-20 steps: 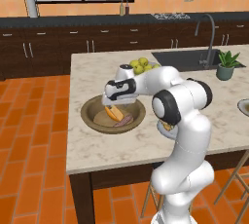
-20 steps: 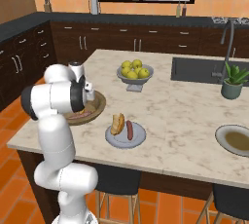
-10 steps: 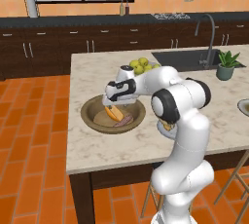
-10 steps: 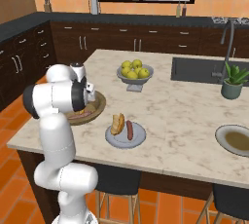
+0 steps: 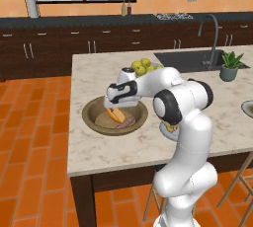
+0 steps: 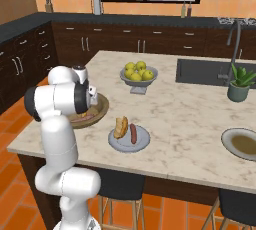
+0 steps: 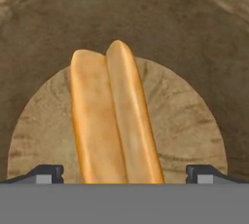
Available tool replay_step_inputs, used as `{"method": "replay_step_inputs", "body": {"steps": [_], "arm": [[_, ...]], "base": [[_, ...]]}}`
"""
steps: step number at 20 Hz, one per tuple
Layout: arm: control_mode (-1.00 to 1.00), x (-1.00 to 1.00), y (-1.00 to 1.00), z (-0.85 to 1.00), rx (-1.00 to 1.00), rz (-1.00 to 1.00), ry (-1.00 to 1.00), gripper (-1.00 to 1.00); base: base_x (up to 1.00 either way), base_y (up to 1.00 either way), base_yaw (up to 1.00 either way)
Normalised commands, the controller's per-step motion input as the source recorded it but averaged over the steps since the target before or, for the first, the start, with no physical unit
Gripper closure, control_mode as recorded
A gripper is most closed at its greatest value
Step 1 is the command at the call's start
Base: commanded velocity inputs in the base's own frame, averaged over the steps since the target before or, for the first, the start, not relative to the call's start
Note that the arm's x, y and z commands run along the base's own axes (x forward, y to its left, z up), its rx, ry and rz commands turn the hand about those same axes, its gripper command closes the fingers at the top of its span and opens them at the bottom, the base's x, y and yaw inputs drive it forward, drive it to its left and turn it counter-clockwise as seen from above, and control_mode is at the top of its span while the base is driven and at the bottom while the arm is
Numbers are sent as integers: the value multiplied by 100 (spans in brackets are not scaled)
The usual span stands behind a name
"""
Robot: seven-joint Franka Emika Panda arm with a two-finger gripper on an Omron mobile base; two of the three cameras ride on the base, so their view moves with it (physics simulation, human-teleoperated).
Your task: Place one bun and one sausage from the bowl on each plate.
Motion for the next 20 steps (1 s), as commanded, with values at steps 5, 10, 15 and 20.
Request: {"method": "replay_step_inputs", "body": {"steps": [5,10,15,20], "arm": [[-100,0,10,-20,0,0,0,-100],[-100,0,0,-16,0,0,0,-100],[-100,0,0,-28,0,0,0,-100],[-100,0,0,-14,0,0,0,-100]], "base": [[0,0,0],[0,0,0],[0,0,0],[0,0,0]]}}
